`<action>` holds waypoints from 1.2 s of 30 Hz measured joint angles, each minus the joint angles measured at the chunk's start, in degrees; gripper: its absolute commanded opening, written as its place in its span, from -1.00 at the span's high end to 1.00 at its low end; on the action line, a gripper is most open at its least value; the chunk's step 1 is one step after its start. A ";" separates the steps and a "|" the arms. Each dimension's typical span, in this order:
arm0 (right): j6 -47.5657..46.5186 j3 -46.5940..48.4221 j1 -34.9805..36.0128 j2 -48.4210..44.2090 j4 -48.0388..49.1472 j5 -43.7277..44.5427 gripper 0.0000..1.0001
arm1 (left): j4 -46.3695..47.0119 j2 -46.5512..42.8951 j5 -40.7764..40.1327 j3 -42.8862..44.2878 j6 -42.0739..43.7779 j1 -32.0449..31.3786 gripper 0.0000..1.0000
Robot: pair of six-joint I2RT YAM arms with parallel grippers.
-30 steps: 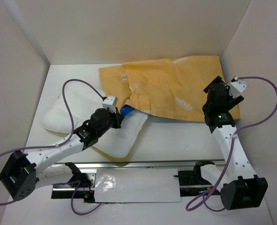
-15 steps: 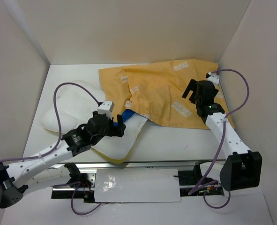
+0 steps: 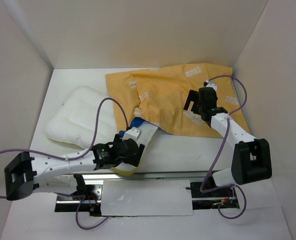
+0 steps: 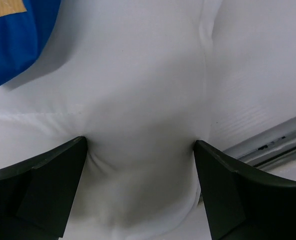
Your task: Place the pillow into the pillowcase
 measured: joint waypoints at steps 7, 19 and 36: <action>-0.76 0.00 0.79 0.02 0.61 -1.14 -1.00 | 0.50 9.27 -2.99 2.71 -0.66 -0.50 -0.40; -1.14 -1.38 11.17 8.57 11.61 -9.88 -1.00 | -11.50 10.10 -11.17 8.35 -17.66 -0.63 1.00; 3.37 -0.48 11.45 17.97 10.25 -5.88 -0.94 | -53.55 -29.97 -27.15 25.97 -43.23 1.11 1.00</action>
